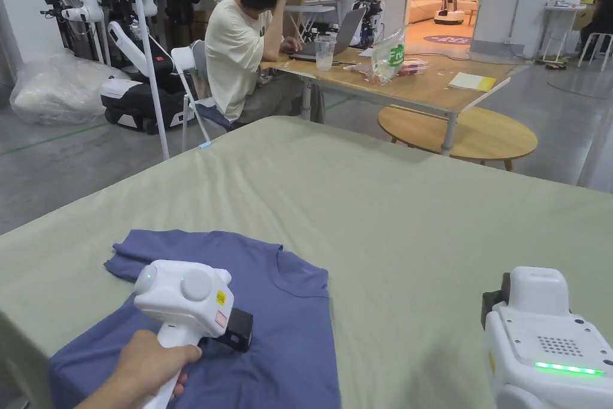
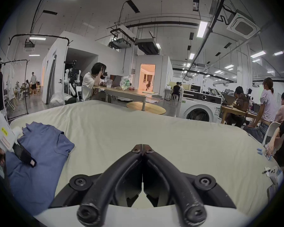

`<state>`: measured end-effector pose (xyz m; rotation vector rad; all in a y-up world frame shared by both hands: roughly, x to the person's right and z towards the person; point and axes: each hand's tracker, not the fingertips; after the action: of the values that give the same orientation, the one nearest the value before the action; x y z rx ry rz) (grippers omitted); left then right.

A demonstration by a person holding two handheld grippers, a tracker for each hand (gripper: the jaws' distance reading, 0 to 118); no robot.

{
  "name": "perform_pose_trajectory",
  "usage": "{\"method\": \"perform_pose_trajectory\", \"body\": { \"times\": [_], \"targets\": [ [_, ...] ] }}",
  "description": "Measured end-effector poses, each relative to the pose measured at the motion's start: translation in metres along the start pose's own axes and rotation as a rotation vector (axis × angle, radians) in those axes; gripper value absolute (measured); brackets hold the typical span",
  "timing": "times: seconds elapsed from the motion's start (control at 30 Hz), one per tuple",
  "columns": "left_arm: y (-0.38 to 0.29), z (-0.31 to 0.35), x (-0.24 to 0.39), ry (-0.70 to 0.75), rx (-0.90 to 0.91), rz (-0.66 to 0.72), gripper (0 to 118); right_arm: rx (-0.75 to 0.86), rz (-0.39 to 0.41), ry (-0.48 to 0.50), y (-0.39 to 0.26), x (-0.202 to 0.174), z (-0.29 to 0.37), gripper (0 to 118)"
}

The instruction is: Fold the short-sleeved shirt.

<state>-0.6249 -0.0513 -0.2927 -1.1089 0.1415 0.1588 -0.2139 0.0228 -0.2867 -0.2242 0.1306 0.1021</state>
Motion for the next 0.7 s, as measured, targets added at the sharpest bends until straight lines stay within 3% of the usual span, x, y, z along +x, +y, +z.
{"method": "perform_pose_trajectory", "body": {
  "times": [0.07, 0.13, 0.27, 0.7],
  "targets": [
    [0.001, -0.006, 0.001, 0.059, 0.039, -0.012, 74, -0.005, -0.006, 0.002, -0.001, 0.001, 0.000, 0],
    [-0.001, -0.006, 0.001, 0.035, 0.055, -0.029, 61, -0.004, -0.009, 0.004, -0.001, 0.001, 0.002, 0],
    [-0.012, 0.006, 0.007, 0.039, 0.098, -0.052, 0, -0.002, 0.002, 0.010, 0.000, 0.000, 0.003, 0],
    [-0.019, 0.054, -0.005, -0.059, 0.256, 0.020, 0, 0.012, 0.012, 0.007, 0.004, 0.006, 0.005, 0]
  ]
}}
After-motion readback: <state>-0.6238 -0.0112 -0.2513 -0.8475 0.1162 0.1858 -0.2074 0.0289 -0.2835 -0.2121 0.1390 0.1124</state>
